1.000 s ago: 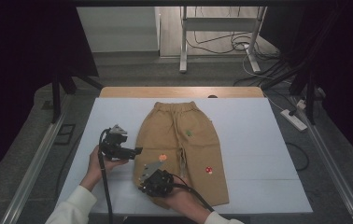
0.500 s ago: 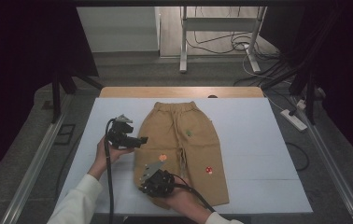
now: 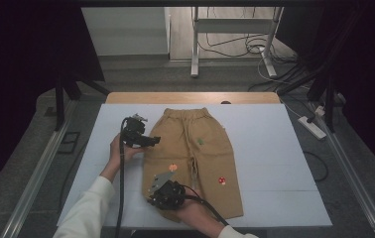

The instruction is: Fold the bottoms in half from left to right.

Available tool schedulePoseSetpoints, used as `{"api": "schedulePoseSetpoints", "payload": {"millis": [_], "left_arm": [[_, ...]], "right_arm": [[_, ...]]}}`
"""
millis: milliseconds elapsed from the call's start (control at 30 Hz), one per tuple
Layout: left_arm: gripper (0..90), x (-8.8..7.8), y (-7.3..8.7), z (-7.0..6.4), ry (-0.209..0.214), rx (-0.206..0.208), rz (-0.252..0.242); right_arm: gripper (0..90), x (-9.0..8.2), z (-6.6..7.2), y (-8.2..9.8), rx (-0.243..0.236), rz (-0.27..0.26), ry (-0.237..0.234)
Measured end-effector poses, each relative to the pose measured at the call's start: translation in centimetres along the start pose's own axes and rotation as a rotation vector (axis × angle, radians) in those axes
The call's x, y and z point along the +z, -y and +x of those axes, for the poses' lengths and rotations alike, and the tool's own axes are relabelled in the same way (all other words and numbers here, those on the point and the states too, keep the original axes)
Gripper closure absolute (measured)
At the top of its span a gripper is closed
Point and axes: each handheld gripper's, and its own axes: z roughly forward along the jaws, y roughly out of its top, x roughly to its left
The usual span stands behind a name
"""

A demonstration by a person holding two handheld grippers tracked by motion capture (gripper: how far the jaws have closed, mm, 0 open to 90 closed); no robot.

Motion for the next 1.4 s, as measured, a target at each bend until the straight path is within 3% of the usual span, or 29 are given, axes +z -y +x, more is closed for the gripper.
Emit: {"api": "schedulePoseSetpoints", "payload": {"millis": [333, 1033, 1167, 1400], "left_arm": [[17.0, 2.1, -0.6, 0.9, -0.018, -0.021, 0.053], [20.2, 3.1, -0.5, 0.7, -0.019, -0.030, 0.077], [29.8, 2.9, -0.5, 0.5, -0.017, -0.033, 0.074], [65.2, 2.6, -0.2, 0.7, 0.089, -0.060, 0.051]], "right_arm": [[84.6, -0.1, -0.1, 0.1, 0.006, -0.006, -0.005], [84.2, -0.2, -0.1, 0.0, 0.011, -0.002, -0.007], [85.3, -0.1, 0.0, 0.1, 0.009, -0.006, -0.004], [85.3, -0.1, 0.0, 0.1, 0.002, -0.002, -0.003]]}}
